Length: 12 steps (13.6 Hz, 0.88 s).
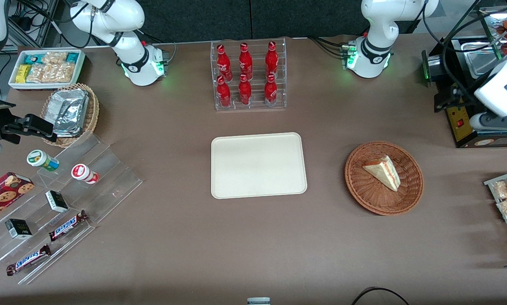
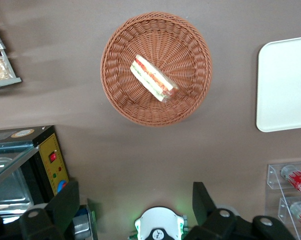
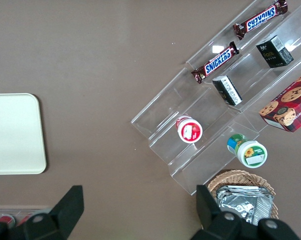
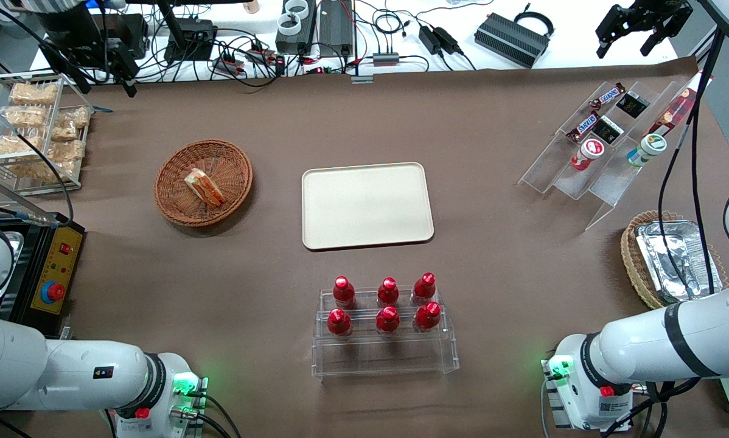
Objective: Place sandwich from basket to tray
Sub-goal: 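Move the left gripper over the sandwich in the wicker basket and lower it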
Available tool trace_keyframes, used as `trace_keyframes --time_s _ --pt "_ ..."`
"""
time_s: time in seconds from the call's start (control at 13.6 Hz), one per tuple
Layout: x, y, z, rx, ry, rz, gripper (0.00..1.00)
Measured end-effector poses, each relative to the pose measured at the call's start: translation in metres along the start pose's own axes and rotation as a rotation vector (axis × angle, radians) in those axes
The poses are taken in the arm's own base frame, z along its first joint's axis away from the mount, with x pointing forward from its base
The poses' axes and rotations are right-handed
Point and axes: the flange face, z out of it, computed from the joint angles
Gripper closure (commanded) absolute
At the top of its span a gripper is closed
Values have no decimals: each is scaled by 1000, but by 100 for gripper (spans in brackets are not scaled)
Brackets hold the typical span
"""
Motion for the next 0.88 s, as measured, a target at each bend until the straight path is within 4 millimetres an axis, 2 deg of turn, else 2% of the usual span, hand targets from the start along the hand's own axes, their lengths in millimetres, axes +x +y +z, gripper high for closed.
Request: trace_keyframes --time_s 0.22,0.51,0.88 --pt "17 -2 48 0 14 -24 0" --pt "34 -14 112 -12 80 -267 0" --pt "40 3 203 -78 175 -523 0"
